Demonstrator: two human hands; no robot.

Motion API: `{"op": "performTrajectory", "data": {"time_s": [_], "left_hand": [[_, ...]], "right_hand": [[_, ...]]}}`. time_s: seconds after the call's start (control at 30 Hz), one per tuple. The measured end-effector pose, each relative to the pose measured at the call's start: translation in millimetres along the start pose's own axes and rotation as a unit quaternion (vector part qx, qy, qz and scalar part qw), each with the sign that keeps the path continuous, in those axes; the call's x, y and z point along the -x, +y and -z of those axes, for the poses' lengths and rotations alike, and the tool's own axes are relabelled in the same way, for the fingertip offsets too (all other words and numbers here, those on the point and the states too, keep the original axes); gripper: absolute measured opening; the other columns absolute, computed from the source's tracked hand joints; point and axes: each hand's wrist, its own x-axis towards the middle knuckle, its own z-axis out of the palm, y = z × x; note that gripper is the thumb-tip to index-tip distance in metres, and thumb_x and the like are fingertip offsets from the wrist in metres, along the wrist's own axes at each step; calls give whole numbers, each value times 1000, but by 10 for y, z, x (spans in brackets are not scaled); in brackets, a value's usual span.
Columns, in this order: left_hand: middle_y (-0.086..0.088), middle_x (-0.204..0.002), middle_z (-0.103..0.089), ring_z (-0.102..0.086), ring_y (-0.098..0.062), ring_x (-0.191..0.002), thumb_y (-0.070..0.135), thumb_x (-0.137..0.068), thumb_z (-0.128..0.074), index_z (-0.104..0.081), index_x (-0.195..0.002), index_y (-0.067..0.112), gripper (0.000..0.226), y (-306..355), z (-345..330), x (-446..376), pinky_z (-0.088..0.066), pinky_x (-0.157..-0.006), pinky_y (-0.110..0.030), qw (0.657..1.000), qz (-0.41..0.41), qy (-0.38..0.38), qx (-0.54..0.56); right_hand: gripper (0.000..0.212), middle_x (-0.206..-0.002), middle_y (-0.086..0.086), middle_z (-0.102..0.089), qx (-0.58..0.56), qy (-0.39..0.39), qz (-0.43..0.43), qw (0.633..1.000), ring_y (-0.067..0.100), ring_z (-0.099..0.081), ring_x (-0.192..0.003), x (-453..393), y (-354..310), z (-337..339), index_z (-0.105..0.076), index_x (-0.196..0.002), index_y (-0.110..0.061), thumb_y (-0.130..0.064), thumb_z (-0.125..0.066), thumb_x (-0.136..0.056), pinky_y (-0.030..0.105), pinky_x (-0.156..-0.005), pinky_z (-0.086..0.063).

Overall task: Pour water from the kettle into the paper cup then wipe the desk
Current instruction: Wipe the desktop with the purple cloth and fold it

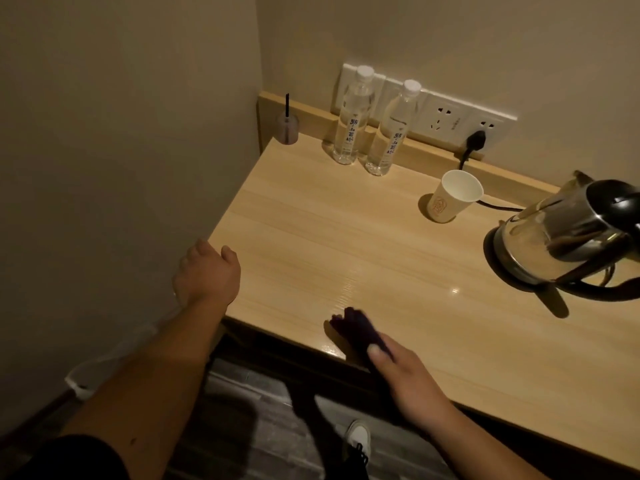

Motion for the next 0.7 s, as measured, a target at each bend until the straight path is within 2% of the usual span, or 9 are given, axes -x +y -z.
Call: {"op": "performTrajectory", "data": {"time_s": [0.1,0.2,0.27,0.33,0.4,0.47,0.53,0.57,0.7], "left_hand": [[-24,-127,-54,-51,-42,-111,43,-95,-31,-43,-130,0,57,8,-14,-13,-44,-85,-51,1000,5,1,-5],[-25,-125,-55,-52,-43,-110,42,-96,-33,-45,-129,-1,56,-4,-33,-18,-43,-85,-51,1000,8,10,-5],[-25,-129,-54,-51,-43,-112,43,-95,-33,-43,-132,0,58,-19,-47,-19,-43,-88,-52,1000,9,12,-8],[-24,-130,-53,-51,-42,-113,44,-95,-32,-41,-135,1,59,-18,-54,-18,-43,-88,-51,1000,8,13,-11],[-23,-130,-54,-52,-41,-112,43,-95,-33,-43,-134,2,58,-16,-59,-9,-44,-88,-50,1000,4,20,-20],[-23,-132,-53,-52,-42,-114,42,-96,-34,-42,-136,3,57,-19,-66,-12,-43,-89,-50,999,12,25,-26],[-22,-132,-53,-52,-41,-114,42,-96,-34,-42,-137,4,56,-24,-76,-26,-43,-90,-50,999,19,26,-31],[-22,-132,-53,-52,-41,-113,43,-96,-33,-41,-137,5,57,-30,-84,-31,-43,-89,-50,999,18,25,-34],[-21,-133,-51,-50,-41,-115,47,-95,-30,-40,-137,7,59,-25,-80,-38,-42,-91,-51,999,17,23,-37]], "right_hand": [[36,-113,12,-70,-240,21,-101,965,35,-64,-104,-263,-227,263,-68,-115,-24,-47,-59,-88,45,-87,-52],[32,-116,13,-68,-257,74,-61,962,34,-64,-104,-777,-535,674,-63,-118,-17,-36,-55,-93,49,-90,-49],[24,-103,3,-71,-118,126,8,985,29,-64,-97,-1236,-706,917,-63,-112,-25,-37,-50,-96,43,-84,-49],[30,-107,-8,-67,124,164,88,975,21,-59,-101,-1746,-792,1136,-55,-125,-31,-37,-44,-97,35,-81,-44],[45,-133,0,-56,381,140,179,896,21,-50,-119,-2255,-771,1314,-39,-141,-26,-28,-46,-97,37,-96,-39],[51,-147,8,-43,555,59,231,797,28,-37,-134,-2673,-644,1420,-35,-145,-20,-23,-50,-96,43,-110,-29],[52,-152,9,-36,639,-15,223,736,30,-29,-139,-2897,-444,1441,-33,-146,-16,-29,-47,-98,43,-113,-21],[53,-153,9,-33,649,-32,221,727,31,-26,-140,-2940,-346,1435,-32,-147,-15,-31,-45,-98,43,-114,-18],[56,-155,7,-28,620,-26,230,750,30,-23,-142,-2822,-131,1443,-28,-148,-15,-34,-43,-98,46,-115,-14]]}}
